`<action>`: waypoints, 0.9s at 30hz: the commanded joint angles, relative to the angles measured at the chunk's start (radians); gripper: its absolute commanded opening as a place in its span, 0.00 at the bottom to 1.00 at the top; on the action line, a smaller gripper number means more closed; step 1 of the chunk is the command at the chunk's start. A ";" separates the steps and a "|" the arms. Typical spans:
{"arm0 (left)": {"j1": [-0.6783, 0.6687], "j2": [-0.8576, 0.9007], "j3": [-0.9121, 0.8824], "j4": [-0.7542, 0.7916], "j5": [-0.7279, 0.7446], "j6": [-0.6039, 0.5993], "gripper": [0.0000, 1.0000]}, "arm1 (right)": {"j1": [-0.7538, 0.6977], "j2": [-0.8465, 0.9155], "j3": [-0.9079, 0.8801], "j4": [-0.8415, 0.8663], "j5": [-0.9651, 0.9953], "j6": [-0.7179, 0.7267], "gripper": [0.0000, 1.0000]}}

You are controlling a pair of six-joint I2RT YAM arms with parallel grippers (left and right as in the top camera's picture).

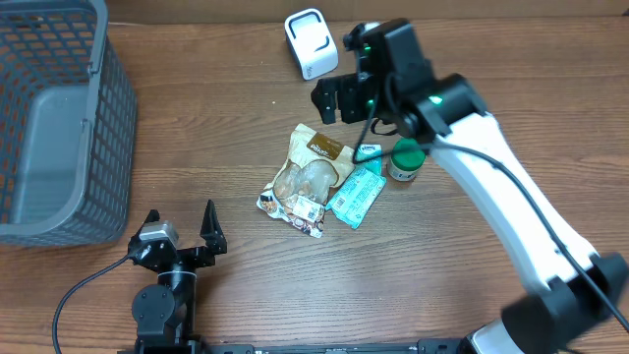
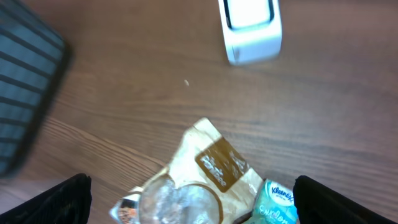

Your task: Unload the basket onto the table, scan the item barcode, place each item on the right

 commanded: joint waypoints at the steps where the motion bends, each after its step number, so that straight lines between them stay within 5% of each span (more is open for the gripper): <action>1: 0.006 -0.012 -0.003 0.001 0.008 0.023 1.00 | -0.010 -0.106 0.003 -0.002 0.007 0.000 1.00; 27: 0.006 -0.012 -0.003 0.001 0.008 0.023 0.99 | -0.010 -0.672 0.003 -0.079 0.007 0.000 1.00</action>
